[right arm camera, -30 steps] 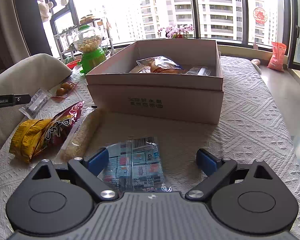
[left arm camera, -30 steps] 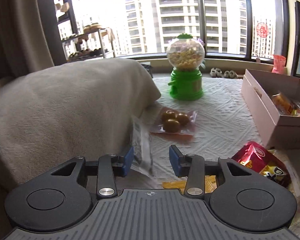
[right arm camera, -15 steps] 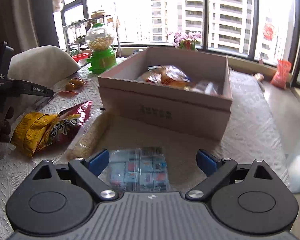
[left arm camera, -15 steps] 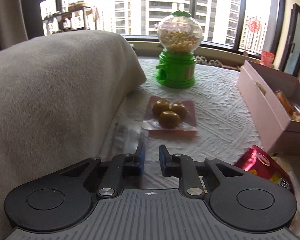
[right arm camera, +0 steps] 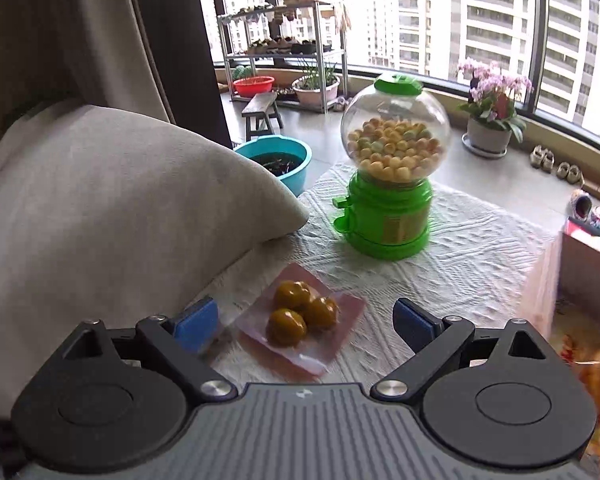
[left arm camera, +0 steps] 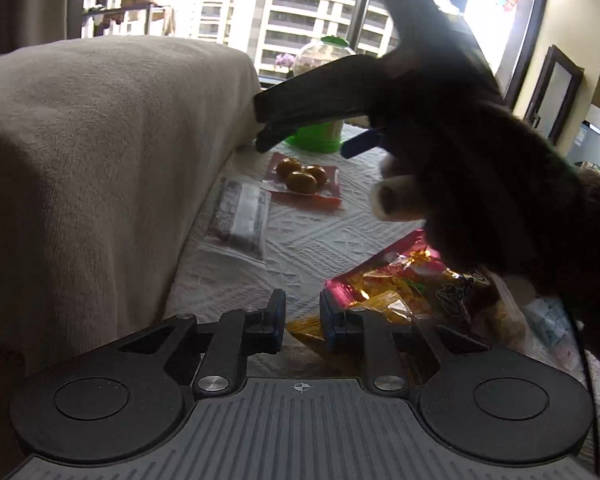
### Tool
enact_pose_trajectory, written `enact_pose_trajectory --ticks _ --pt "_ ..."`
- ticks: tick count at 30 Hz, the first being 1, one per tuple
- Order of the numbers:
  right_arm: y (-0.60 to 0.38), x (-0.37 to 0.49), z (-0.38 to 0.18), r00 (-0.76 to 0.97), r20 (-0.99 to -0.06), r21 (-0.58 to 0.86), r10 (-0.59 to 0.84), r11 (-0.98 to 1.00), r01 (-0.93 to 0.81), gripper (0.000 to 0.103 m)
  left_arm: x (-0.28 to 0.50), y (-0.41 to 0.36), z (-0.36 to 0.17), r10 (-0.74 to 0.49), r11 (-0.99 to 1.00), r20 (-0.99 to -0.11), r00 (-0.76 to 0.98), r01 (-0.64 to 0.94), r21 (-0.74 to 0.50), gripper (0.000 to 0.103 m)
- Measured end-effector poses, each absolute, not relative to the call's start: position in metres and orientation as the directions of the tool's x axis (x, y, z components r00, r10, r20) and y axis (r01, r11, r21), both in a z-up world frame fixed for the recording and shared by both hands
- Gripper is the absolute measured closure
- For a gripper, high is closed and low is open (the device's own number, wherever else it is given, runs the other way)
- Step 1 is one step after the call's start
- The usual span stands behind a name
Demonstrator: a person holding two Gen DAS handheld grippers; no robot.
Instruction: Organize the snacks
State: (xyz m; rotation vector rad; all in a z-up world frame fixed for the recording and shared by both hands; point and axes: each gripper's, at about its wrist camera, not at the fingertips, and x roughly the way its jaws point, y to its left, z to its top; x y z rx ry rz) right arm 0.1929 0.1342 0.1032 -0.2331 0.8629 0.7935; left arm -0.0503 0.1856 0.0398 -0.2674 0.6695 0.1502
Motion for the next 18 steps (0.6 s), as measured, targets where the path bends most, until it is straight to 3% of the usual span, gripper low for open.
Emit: enact_pose_trajectory --ticks 5,9,14,18 --pt "0.185 0.214 0.070 0.404 -0.794 0.073 0.454 0.731 -0.678 0.010 -0.065 0.191 0.037 0.057 0.952 -0.619 0.783 -0.229 -0.202 0.078" --pt "0.183 0.184 0.072 0.390 -0.814 -0.038 0.430 0.631 -0.775 0.011 -0.066 0.201 0.036 0.046 0.949 -0.608 0.792 -0.225 -0.221 0.078" --pt "0.153 0.152 0.080 0.254 -0.869 -0.002 0.425 0.511 -0.860 0.012 -0.067 0.207 0.039 0.041 0.950 -0.601 0.798 -0.218 -0.225 0.078" --pt "0.129 0.151 0.084 0.268 -0.869 0.006 0.416 0.551 -0.835 0.014 -0.062 0.205 0.042 0.047 0.954 -0.606 0.794 -0.215 -0.207 0.078"
